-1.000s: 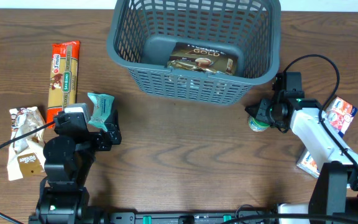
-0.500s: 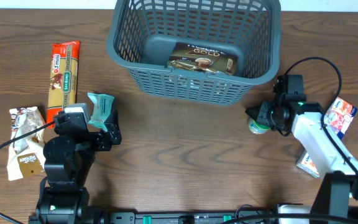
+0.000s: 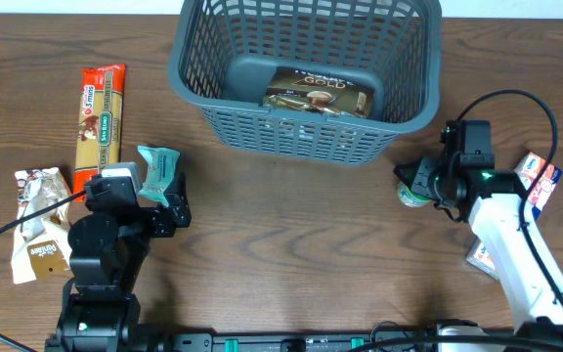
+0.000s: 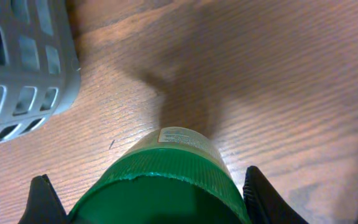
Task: Pack container
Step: 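Grasp the green-capped jar with the right gripper, then lift the jar and swing the right arm toward the basket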
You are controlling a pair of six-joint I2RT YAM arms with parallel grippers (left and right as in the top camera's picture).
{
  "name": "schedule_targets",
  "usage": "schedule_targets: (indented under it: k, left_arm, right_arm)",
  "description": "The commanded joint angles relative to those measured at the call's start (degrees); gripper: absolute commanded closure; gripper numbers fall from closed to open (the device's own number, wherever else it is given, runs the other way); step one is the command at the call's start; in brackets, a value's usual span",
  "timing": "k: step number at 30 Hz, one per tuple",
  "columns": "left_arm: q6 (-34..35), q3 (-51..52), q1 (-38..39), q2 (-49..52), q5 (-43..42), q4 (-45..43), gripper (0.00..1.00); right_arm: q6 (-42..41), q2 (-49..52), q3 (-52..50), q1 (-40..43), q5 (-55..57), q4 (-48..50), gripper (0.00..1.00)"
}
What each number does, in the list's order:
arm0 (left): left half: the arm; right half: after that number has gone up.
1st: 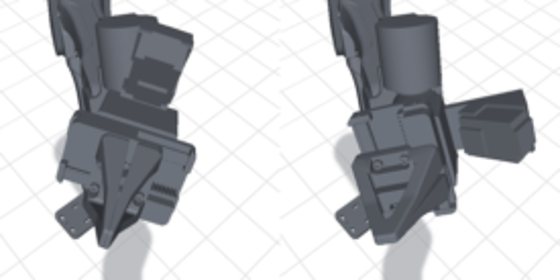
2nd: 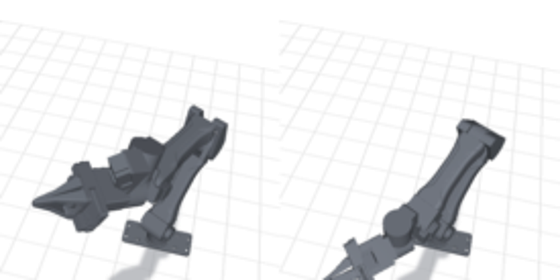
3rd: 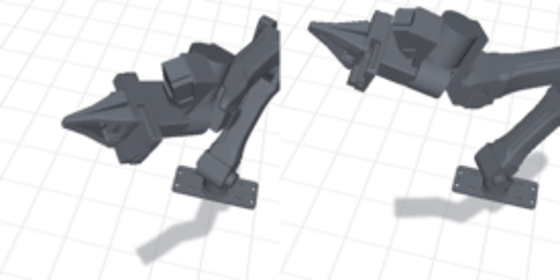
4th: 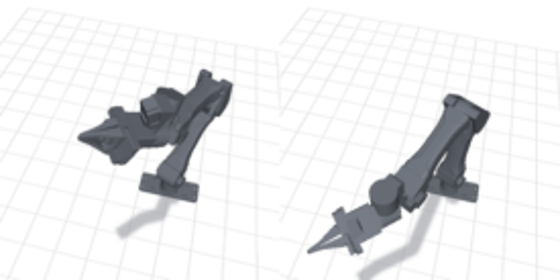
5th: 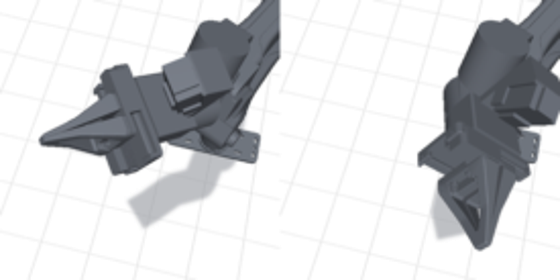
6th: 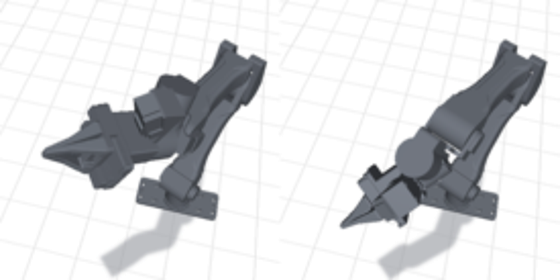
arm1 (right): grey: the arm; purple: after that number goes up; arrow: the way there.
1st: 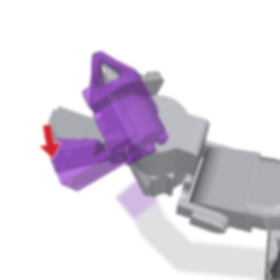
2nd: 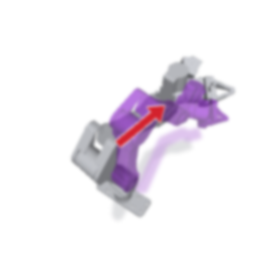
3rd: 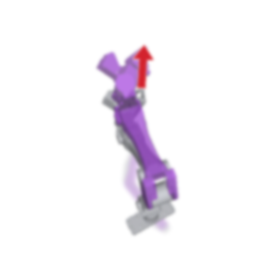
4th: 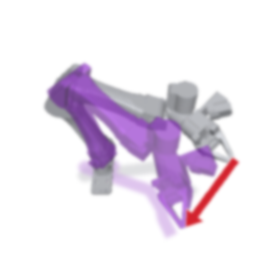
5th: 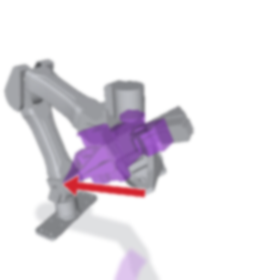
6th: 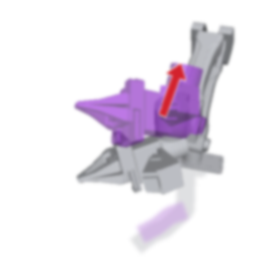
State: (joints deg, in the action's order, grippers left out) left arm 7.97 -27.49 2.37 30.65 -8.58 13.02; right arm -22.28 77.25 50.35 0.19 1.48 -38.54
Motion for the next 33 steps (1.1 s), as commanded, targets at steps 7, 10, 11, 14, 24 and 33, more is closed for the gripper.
schedule_targets:
  k: [7,10,11,14,24,33]
  left_arm:
    - [0.7,-1.6,0.2,0.0,0.7,-0.2,0.02]
    - [0.7,-1.6,0.2,0.0,0.7,-0.2,0.02]
    - [0.7,-1.6,0.2,0.0,0.7,-0.2,0.02]
    - [0.7,-1.6,0.2,0.0,0.7,-0.2,0.02]
    - [0.7,-1.6,0.2,0.0,0.7,-0.2,0.02]
    - [0.7,-1.6,0.2,0.0,0.7,-0.2,0.02]
  right_arm:
    - [-3.9,-6.6,4.4,-0.5,7.1,-4.4,0.99]
    - [-3.9,-6.9,7.8,-0.4,8.9,-7.1,0.99]
    - [-3.9,-6.9,9.3,-0.2,9.4,-8.3,0.99]
    - [-4.1,-6.9,12.9,0.4,10.0,-10.6,0.99]
    - [-3.8,-6.9,24.2,3.9,10.6,-15.5,0.99]
    - [-1.9,-6.9,31.4,6.3,11.9,-15.2,0.99]
